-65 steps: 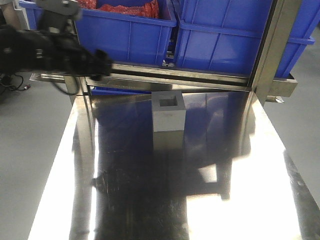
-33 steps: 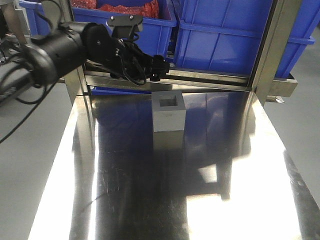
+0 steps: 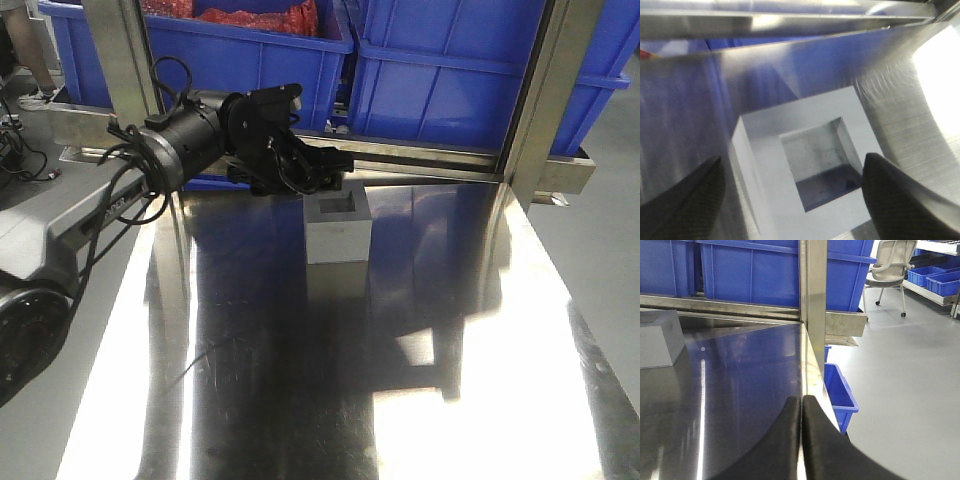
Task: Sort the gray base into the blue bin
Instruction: 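Reach the left gripper over the gray square block and lower onto it, then close the left gripper on the block's wall and lift it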
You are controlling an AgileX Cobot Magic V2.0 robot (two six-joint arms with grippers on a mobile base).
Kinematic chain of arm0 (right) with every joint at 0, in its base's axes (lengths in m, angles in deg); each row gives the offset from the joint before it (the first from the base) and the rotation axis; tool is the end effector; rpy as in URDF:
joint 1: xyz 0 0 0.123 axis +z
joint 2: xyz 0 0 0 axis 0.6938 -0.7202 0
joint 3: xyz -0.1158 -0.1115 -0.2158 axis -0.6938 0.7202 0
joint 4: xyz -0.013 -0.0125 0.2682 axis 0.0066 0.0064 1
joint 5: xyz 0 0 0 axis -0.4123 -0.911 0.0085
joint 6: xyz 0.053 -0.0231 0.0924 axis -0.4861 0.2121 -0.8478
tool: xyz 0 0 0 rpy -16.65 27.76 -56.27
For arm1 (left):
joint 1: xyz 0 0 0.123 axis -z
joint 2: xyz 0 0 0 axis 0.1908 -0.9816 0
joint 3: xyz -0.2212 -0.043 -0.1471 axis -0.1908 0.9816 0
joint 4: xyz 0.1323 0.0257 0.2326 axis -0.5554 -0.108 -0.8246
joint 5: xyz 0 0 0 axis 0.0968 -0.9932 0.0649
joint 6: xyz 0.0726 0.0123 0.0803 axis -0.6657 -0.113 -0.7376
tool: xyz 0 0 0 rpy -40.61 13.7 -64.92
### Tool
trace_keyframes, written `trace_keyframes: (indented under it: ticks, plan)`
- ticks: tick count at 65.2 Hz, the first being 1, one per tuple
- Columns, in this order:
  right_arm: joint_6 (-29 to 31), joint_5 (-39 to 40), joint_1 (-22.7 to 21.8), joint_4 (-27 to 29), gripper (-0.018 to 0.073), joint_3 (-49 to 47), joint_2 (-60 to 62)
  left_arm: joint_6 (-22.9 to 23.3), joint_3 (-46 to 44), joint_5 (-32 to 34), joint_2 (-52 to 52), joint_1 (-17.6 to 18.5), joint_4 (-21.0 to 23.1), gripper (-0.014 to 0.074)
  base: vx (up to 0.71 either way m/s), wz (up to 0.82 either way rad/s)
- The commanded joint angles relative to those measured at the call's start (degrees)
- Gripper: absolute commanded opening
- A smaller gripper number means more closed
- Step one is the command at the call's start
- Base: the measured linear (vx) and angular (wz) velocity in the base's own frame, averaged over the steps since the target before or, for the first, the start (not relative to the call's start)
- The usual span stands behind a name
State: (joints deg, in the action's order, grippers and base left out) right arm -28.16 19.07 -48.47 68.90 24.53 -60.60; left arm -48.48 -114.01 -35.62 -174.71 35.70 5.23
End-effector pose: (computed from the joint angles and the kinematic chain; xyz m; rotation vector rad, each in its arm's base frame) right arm 0.1063 -0.0081 0.1819 0.0831 1.7158 -0.0421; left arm 0.4945 -0.2445 0.2061 0.0806 2.4776 -0.5508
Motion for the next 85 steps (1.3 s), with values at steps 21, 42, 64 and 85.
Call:
trace_keyframes:
  ticks: [21,42,64,85]
  plan:
    - [0.52,4.31,-0.04,-0.31,-0.0005,0.03,-0.05,0.46,-2.17,5.93,0.63,0.27,2.29,0.0538,0.00,0.00]
    - [0.52,4.31,-0.04,-0.31,-0.0005,0.03,-0.05,0.40,-2.17,6.94,-0.61,0.27,1.73,0.0538,0.00,0.00]
    - [0.52,4.31,-0.04,-0.31,-0.0005,0.03,-0.05,0.40,-2.17,6.70,-0.61,0.27,-0.99,0.0538,0.00,0.00]
    - [0.52,4.31,-0.04,-0.31,-0.0005,0.03,-0.05,0.40,-2.17,5.32,-1.54,0.27,-0.90,0.0526,0.00,0.00]
